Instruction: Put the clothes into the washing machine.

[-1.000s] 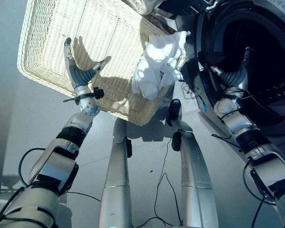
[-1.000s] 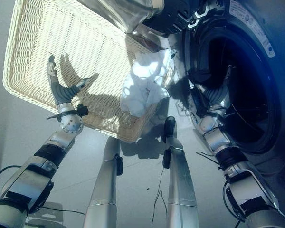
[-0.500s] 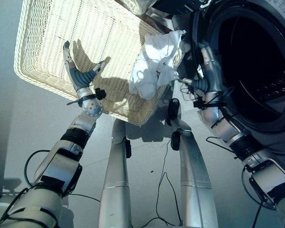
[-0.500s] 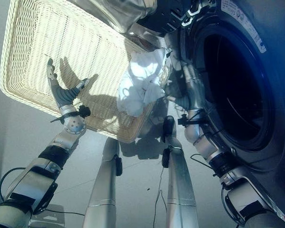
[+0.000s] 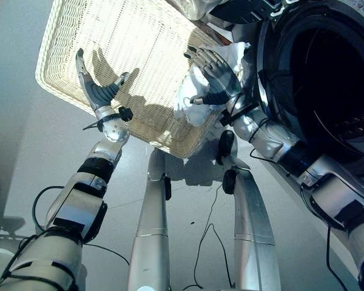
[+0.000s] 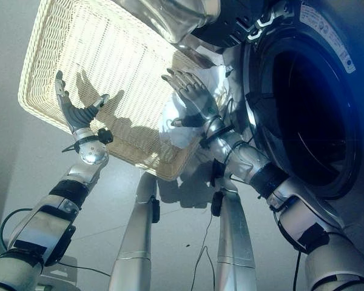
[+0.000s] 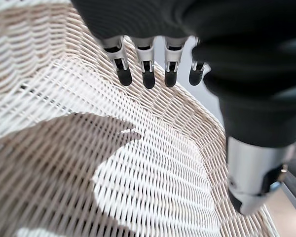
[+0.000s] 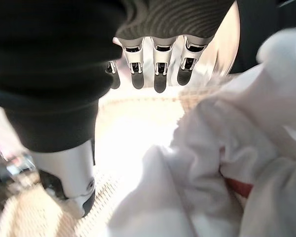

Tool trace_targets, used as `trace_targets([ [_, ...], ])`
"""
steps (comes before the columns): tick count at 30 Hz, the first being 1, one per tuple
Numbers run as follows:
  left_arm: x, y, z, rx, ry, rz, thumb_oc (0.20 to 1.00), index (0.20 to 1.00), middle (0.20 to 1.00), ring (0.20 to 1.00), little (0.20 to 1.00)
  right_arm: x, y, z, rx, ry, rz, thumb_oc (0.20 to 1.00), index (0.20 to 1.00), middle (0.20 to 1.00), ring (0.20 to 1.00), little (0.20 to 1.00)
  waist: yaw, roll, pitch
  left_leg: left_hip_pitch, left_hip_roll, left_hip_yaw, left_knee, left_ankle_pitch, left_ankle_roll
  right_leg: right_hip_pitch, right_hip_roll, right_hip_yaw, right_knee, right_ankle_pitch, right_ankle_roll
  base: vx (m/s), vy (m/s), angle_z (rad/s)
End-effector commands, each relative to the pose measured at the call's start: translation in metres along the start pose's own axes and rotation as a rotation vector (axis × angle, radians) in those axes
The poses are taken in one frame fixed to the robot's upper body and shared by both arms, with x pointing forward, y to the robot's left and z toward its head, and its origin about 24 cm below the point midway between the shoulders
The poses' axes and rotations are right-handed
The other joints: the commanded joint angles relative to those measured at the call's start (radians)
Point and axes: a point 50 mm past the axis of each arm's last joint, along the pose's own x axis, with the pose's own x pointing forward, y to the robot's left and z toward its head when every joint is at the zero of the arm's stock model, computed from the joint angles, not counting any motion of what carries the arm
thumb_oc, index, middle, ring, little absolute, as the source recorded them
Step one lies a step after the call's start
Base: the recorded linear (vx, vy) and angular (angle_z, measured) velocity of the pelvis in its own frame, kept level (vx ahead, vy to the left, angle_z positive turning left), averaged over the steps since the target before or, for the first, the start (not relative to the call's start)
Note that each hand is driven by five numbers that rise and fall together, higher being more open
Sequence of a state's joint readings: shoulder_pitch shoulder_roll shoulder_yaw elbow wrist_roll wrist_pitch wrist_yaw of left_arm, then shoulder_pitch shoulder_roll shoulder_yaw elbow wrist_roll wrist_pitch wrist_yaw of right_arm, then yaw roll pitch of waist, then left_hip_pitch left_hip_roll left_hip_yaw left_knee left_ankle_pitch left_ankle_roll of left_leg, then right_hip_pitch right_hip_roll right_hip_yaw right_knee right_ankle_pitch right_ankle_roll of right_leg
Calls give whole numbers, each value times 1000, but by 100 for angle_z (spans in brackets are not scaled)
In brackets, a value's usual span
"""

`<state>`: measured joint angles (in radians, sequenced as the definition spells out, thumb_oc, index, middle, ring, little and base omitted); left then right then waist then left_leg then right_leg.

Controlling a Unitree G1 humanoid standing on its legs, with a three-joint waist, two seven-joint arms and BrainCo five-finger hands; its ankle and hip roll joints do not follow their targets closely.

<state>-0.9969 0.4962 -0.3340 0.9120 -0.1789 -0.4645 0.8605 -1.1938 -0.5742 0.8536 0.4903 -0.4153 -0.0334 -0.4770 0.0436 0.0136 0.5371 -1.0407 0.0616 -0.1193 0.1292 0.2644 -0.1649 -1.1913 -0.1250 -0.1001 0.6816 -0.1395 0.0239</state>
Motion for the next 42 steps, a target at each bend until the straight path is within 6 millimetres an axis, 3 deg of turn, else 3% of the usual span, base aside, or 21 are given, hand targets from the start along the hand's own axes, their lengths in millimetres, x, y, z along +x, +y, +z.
trace_targets([
  [1, 15, -2, 13, -39, -17, 31, 1000, 1000, 1000, 1000, 1000, 8, 9, 6, -55, 21, 87, 1000, 1000, 1000, 1000, 1000, 3, -4, -17, 22, -113, 80, 118, -135, 72, 131, 69, -64, -334, 211, 86, 19, -37, 3],
  [3, 18, -5, 16, -39, -25, 15, 1000, 1000, 1000, 1000, 1000, 14, 13, -2, -119, 87, 180, 1000, 1000, 1000, 1000, 1000, 17, -2, -17, 22, -118, 76, 118, -131, 73, 132, 67, -73, -332, 215, 85, 30, -43, 3],
  [13, 22, -11, 25, -42, -55, -23, 1000, 1000, 1000, 1000, 1000, 12, 23, -39, -302, 262, 411, 1000, 1000, 1000, 1000, 1000, 43, 1, -17, 10, -128, 61, 127, -124, 81, 124, 62, -93, -324, 231, 88, 19, -30, 5],
  [21, 21, -11, 27, -35, -69, -29, 1000, 1000, 1000, 1000, 1000, 3, 21, -56, -411, 260, 548, 1000, 1000, 1000, 1000, 1000, 40, -7, -17, 2, -131, 56, 136, -122, 83, 115, 63, -96, -318, 242, 91, 0, 0, 0],
  [31, 21, -6, 27, -28, -87, -15, 1000, 1000, 1000, 1000, 1000, -13, 24, -60, -444, 183, 701, 1000, 1000, 1000, 1000, 1000, 24, -22, -17, -10, -127, 56, 142, -121, 82, 100, 68, -90, -311, 245, 91, 0, 0, 0],
  [36, 24, 7, 24, -7, -96, 0, 1000, 1000, 1000, 1000, 1000, -23, 18, -55, -347, 159, 771, 1000, 1000, 1000, 1000, 1000, 8, -44, -17, -15, -120, 55, 148, -124, 77, 93, 74, -82, -305, 242, 90, 4, -1, 5],
  [42, 29, 19, 23, 13, -99, 18, 1000, 1000, 1000, 1000, 1000, -29, 11, -51, -367, 118, 832, 1000, 1000, 1000, 1000, 1000, -5, -64, -17, -13, -115, 53, 152, -130, 74, 97, 80, -79, -307, 241, 89, 2, -1, 1],
])
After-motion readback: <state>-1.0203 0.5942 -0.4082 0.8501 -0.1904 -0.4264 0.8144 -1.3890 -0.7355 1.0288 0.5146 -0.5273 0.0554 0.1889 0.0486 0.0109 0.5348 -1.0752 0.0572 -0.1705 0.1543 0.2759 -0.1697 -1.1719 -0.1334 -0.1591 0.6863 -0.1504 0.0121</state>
